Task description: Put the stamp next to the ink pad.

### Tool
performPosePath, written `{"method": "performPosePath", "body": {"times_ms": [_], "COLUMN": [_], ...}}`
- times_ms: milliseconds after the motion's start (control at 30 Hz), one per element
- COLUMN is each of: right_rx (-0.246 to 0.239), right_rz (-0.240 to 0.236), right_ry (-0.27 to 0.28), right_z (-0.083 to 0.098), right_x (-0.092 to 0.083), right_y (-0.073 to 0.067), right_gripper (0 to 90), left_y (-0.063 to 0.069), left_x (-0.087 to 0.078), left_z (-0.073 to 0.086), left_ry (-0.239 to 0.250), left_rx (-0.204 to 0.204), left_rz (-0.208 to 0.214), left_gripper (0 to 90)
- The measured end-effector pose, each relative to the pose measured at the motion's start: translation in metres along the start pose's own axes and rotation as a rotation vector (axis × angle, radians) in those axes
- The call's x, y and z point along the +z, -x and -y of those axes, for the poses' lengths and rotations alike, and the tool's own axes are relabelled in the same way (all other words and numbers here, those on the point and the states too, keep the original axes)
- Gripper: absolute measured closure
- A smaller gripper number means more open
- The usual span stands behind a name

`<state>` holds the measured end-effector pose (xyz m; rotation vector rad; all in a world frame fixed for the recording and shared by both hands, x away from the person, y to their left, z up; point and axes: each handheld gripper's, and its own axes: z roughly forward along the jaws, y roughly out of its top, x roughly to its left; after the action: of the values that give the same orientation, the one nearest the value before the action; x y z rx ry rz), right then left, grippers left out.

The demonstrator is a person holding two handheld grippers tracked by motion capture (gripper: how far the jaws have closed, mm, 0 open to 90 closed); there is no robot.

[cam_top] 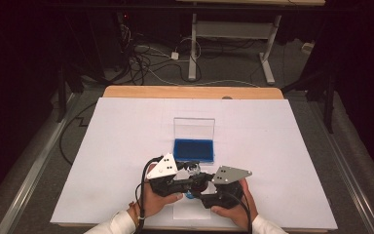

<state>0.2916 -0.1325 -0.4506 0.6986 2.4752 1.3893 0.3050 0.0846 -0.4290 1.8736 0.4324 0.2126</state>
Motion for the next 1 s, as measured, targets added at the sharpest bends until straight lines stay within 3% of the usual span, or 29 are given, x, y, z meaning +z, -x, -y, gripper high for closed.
{"method": "performPosePath", "body": {"times_ms": [133,200,367,400,567,600,667,833,1000], "right_rx": [0.004,0.014,0.033,0.035,0.017,-0.008,-0.02,-0.046,-0.097], "right_rz": [-0.002,-0.004,-0.002,-0.019,-0.01,0.012,0.025,0.035,0.066], "right_ry": [-0.009,-0.01,0.017,0.018,0.006,-0.003,0.002,-0.021,-0.044], "right_z": [0.001,0.0,-0.001,-0.001,-0.001,-0.001,-0.002,-0.002,-0.002], "right_x": [0.001,0.001,0.0,-0.001,-0.001,-0.002,-0.004,-0.005,-0.004], "right_y": [-0.002,-0.003,0.0,0.001,0.0,0.0,-0.001,-0.003,-0.009], "right_gripper": [38.9,39.0,39.0,39.0,38.9,38.9,38.9,38.9,38.3], "left_y": [0.005,0.005,0.009,0.01,0.008,0.001,-0.001,0.0,-0.001], "left_x": [0.001,0.0,-0.003,-0.002,0.001,0.0,-0.001,0.001,0.003], "left_z": [-0.001,-0.001,-0.002,-0.002,-0.002,-0.003,-0.002,-0.002,0.001], "left_ry": [-0.016,-0.015,0.025,0.025,0.007,-0.011,-0.001,-0.016,-0.033], "left_rx": [0.037,0.028,0.027,0.026,0.022,-0.016,-0.039,-0.027,-0.044], "left_rz": [-0.012,-0.009,-0.048,-0.046,-0.027,0.002,0.017,0.041,0.069], "left_gripper": [54.8,54.9,54.7,54.7,54.7,54.7,54.8,54.6,54.6]}}
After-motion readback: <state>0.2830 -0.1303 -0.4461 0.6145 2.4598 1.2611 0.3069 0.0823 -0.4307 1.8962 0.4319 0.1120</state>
